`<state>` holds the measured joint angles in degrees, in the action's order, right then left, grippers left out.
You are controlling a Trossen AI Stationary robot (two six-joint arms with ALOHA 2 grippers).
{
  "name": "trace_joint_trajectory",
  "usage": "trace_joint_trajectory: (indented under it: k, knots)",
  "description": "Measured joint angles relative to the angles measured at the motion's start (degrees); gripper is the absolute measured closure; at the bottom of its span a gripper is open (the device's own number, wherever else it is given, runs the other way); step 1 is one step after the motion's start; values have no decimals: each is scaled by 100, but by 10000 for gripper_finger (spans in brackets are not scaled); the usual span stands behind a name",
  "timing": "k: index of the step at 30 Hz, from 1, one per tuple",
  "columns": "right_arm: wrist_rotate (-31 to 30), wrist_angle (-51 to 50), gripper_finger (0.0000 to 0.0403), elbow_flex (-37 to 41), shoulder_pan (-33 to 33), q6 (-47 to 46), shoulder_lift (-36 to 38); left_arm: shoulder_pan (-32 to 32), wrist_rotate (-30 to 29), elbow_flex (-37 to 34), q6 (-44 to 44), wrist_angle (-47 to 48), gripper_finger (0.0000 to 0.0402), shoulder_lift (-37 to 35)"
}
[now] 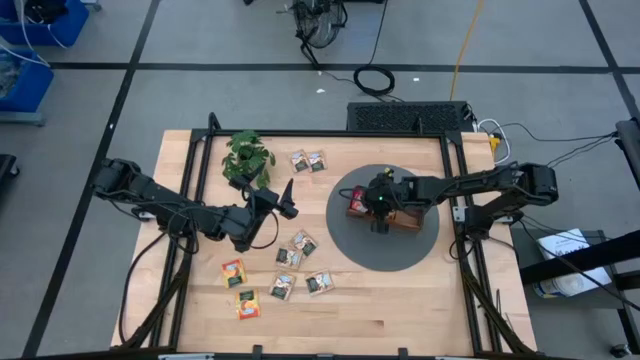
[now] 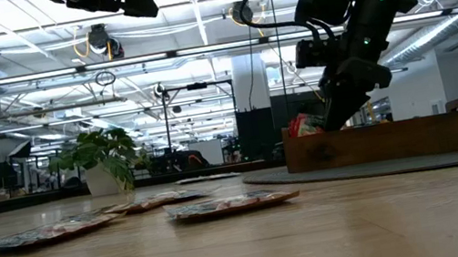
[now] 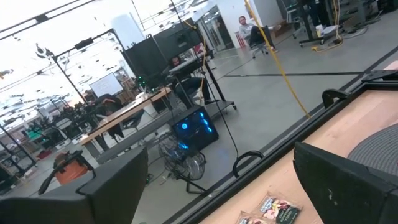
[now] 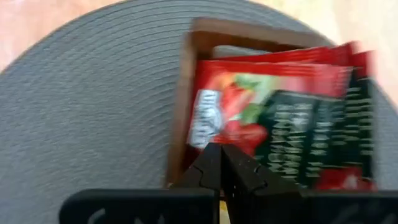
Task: Pick & Place Tea
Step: Put the red tea bag into the left section of the wooden organizer, then put the yellow tea bag into the middle section of the wooden organizer
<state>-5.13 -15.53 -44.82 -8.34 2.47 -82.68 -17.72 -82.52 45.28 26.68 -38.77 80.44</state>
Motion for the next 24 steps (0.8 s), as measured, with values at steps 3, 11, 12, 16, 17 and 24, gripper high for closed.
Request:
trace_joint_trajectory:
  k: [3, 11, 12, 16, 17, 24]
  knots:
    - [47, 52, 403, 0, 94, -23, -48, -2, 0, 0, -2, 0, 9, 0]
    - [-410, 51, 403, 0, 259, -26, 416, -4, -1, 0, 6, 0, 9, 2]
    - [-412, 62, 403, 0, 262, -28, 499, -4, -2, 0, 8, -1, 9, 2]
    - [-429, 62, 403, 2, 332, -24, 932, -1, -2, 0, 50, 12, 9, 2]
    - [-430, 65, 403, 2, 363, -20, 1085, 9, -2, 0, 120, 19, 9, 0]
    - [-425, 861, 403, 682, 591, 1, 2379, 7, -132, 0, 134, 327, 9, 2]
